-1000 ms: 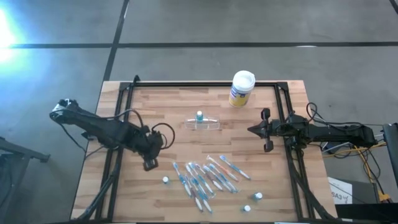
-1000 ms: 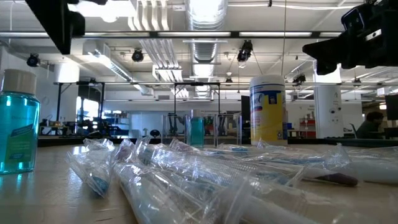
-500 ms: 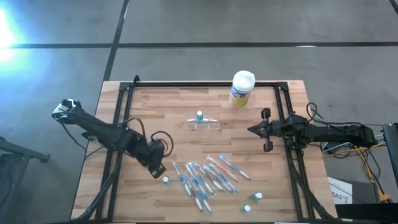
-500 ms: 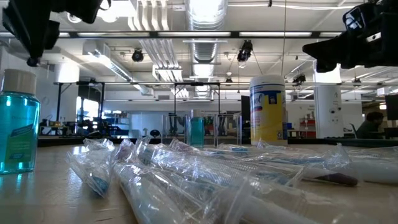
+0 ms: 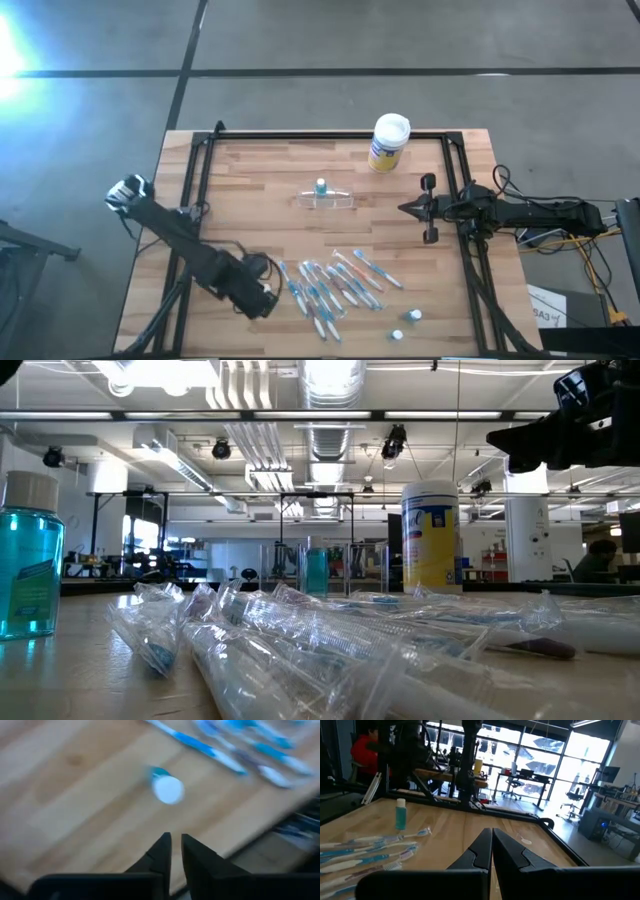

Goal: Pick & Place toothbrushing station
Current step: Put the top right blue mouthwash into the transparent organizer

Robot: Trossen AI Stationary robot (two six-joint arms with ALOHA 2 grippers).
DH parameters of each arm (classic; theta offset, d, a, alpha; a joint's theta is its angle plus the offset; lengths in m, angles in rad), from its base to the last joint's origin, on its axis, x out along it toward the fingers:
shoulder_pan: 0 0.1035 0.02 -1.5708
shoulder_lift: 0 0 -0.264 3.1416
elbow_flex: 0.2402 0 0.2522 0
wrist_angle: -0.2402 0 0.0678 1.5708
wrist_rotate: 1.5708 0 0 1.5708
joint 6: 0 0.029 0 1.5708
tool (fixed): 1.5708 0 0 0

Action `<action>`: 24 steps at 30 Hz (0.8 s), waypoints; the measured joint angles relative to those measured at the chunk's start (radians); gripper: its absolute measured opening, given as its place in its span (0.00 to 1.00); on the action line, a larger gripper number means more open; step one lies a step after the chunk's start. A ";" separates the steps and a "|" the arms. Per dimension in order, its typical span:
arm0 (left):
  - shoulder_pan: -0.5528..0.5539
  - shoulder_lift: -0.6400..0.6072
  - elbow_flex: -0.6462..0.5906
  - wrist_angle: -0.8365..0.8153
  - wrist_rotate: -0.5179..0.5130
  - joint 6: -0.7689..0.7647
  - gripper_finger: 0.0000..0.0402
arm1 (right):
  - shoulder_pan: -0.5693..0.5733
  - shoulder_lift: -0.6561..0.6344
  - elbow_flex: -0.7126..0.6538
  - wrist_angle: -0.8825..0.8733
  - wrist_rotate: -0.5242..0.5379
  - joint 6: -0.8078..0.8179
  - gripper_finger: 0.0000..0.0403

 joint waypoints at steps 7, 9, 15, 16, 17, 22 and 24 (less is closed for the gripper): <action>0.028 0.130 0.233 -0.312 -0.096 0.015 0.03 | 0.000 0.000 0.000 0.000 0.000 0.004 0.02; 0.035 0.140 0.252 -0.312 -0.105 0.019 0.05 | 0.000 0.000 0.000 0.000 -0.001 0.004 0.02; 0.045 0.139 0.231 -0.258 -0.209 -0.017 0.11 | 0.000 0.000 0.000 0.016 -0.001 0.003 0.02; 0.045 0.138 0.224 -0.240 -0.214 -0.030 0.13 | 0.000 0.000 0.000 0.017 -0.001 0.004 0.02; 0.045 0.138 0.219 -0.227 -0.204 -0.034 0.15 | 0.000 0.000 0.000 0.018 -0.002 0.004 0.02; 0.055 0.138 0.200 -0.153 -0.127 -0.069 0.29 | 0.000 0.001 0.000 0.018 -0.002 0.004 0.02; 0.058 0.138 0.189 -0.114 -0.098 -0.079 0.35 | 0.000 0.001 0.000 0.018 -0.002 0.004 0.02</action>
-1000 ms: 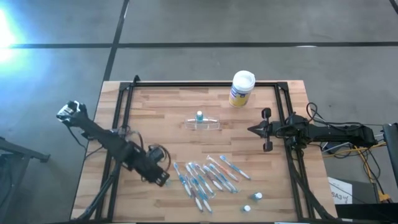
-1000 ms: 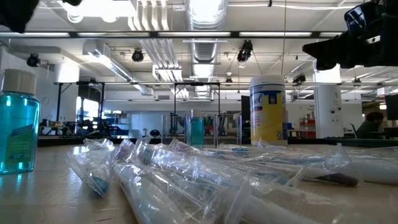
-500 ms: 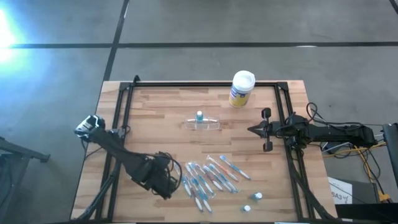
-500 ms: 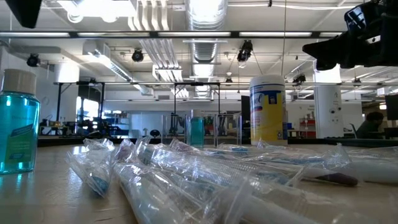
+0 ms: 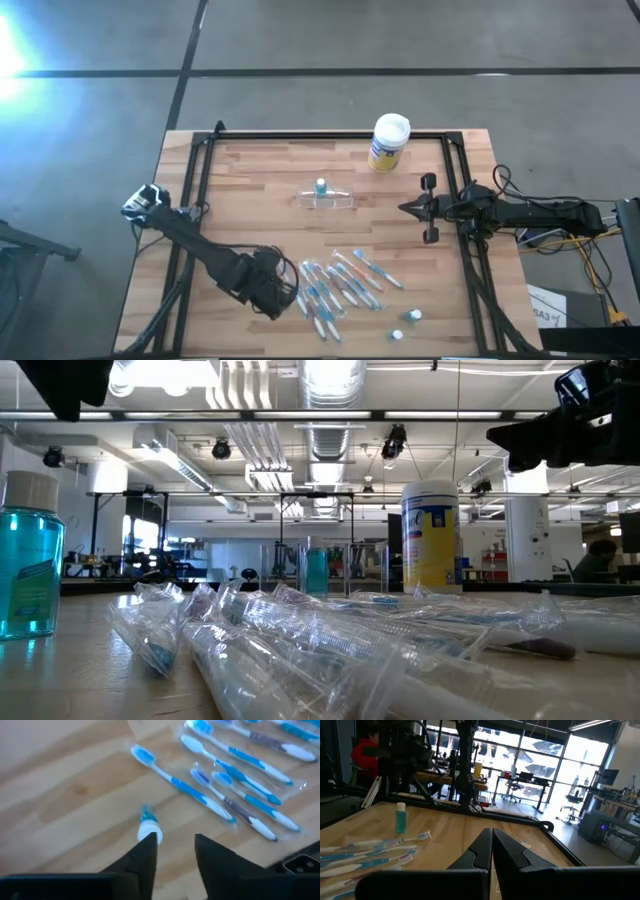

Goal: Pick & Place toothbrushing station
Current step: Put the top right blue mouthwash into the transparent organizer

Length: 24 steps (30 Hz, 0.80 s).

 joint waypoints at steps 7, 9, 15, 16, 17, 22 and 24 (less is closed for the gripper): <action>0.007 0.000 -0.028 0.044 0.071 -0.045 0.52 | 0.000 0.000 0.000 0.000 0.000 0.000 0.02; 0.007 0.000 -0.034 0.044 0.074 -0.048 0.55 | 0.000 0.000 0.000 0.000 0.000 0.000 0.02; 0.007 0.000 -0.110 0.108 0.157 -0.065 0.56 | 0.000 0.000 0.000 0.002 0.000 -0.002 0.02; 0.007 0.000 -0.121 0.119 0.171 -0.067 0.56 | 0.000 0.000 0.000 0.002 0.000 -0.003 0.02; 0.007 0.000 -0.131 0.127 0.185 -0.067 0.56 | 0.000 0.000 0.000 0.003 0.000 -0.003 0.02; 0.013 0.000 -0.160 0.144 0.195 -0.068 0.56 | 0.000 0.000 0.000 0.004 0.001 0.000 0.02; 0.016 0.000 -0.160 0.145 0.186 -0.062 0.56 | 0.000 0.000 0.000 0.004 0.001 0.000 0.02</action>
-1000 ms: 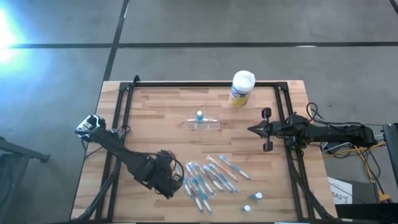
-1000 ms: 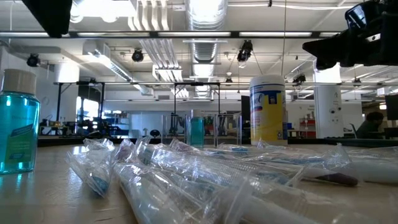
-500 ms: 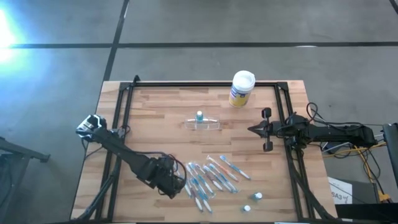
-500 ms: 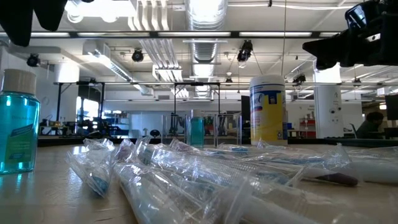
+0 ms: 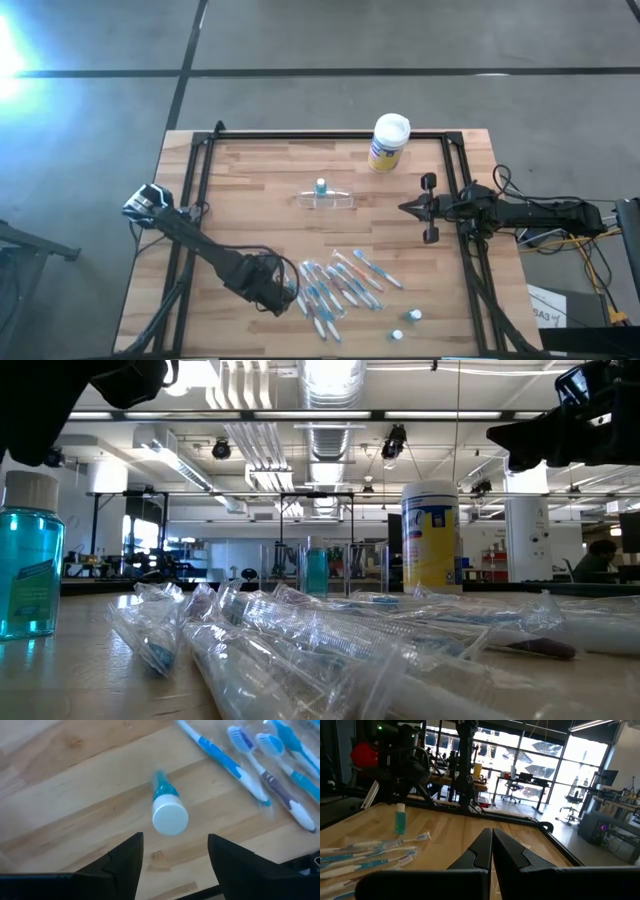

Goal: Pick & Place toothbrushing station
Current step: Put the top right blue mouthwash into the transparent organizer

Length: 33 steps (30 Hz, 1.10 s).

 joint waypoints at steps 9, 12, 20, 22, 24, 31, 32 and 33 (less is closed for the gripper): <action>0.028 0.000 -0.005 0.000 -0.025 0.042 0.56 | 0.000 0.000 0.000 0.000 0.000 0.000 0.02; 0.037 0.000 -0.022 0.002 -0.025 0.057 0.56 | 0.000 0.000 0.000 0.000 0.000 0.000 0.02; 0.038 0.000 -0.071 0.068 0.005 0.061 0.55 | 0.000 0.000 0.000 0.000 0.000 0.000 0.02; 0.038 0.000 -0.071 0.068 0.005 0.061 0.55 | 0.000 0.000 0.000 0.000 0.000 0.000 0.02; 0.038 0.000 -0.071 0.068 0.006 0.061 0.55 | 0.000 0.000 0.000 0.000 0.000 0.000 0.02; 0.038 0.000 -0.071 0.068 0.007 0.058 0.55 | 0.000 0.000 0.000 0.000 0.000 0.000 0.02; 0.038 0.000 -0.073 0.068 0.007 0.057 0.55 | 0.000 0.000 0.000 0.000 0.000 0.000 0.02; 0.038 0.000 -0.076 0.067 0.006 0.057 0.54 | 0.000 0.000 0.000 0.000 0.000 0.000 0.02</action>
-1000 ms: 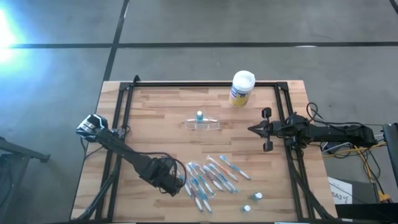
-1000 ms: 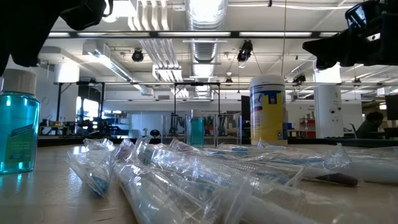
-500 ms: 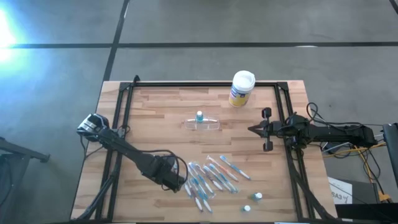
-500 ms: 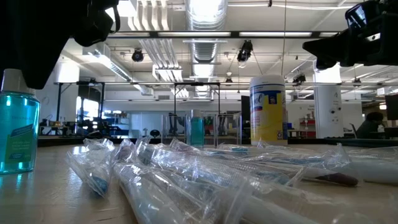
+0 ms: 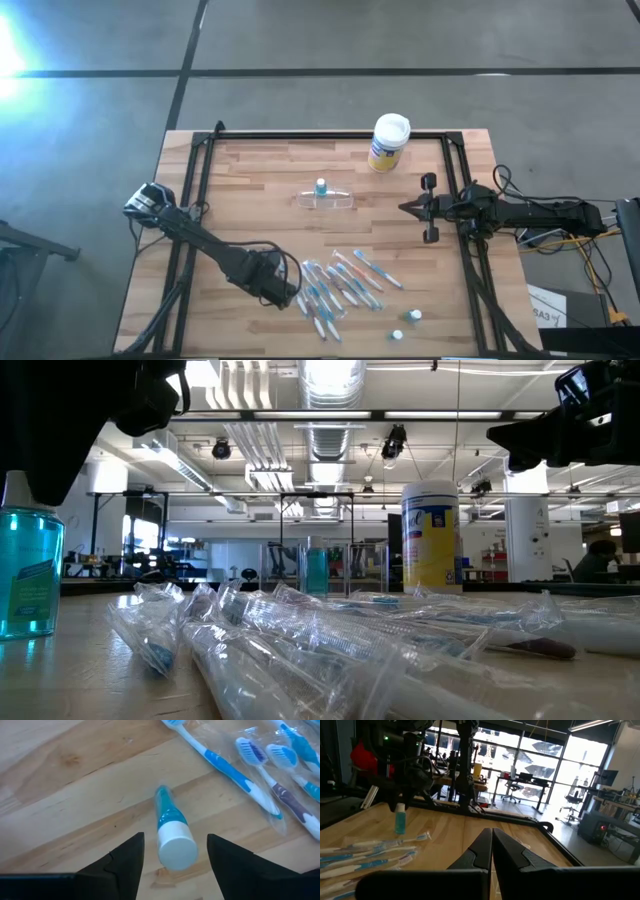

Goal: Pick & Place toothbrushing station
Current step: Put the top right blue mouthwash into the transparent organizer

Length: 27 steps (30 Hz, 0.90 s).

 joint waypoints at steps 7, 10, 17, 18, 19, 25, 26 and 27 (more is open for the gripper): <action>0.000 0.000 -0.008 0.000 -0.010 0.005 0.43 | 0.000 0.000 0.000 0.000 0.000 -0.003 0.02; 0.000 0.000 -0.008 0.000 -0.010 0.016 0.38 | 0.000 0.000 0.000 0.000 0.000 -0.003 0.02; 0.000 0.000 -0.008 0.000 -0.011 0.036 0.26 | 0.000 0.000 0.000 0.000 0.000 -0.003 0.02; 0.000 0.000 -0.008 0.000 -0.011 0.044 0.25 | 0.000 0.000 0.000 0.000 0.000 -0.003 0.02; 0.000 0.000 -0.008 0.000 -0.011 0.051 0.25 | 0.000 0.000 0.000 0.000 0.000 -0.003 0.02; 0.001 0.000 -0.004 -0.002 -0.003 0.091 0.25 | 0.000 0.000 0.000 0.000 0.000 -0.003 0.02; 0.002 0.000 0.000 -0.001 -0.001 0.113 0.25 | 0.000 0.000 0.000 0.000 0.000 -0.003 0.02; 0.004 0.000 0.006 -0.003 0.002 0.141 0.25 | 0.000 0.000 0.000 0.000 0.000 -0.003 0.02</action>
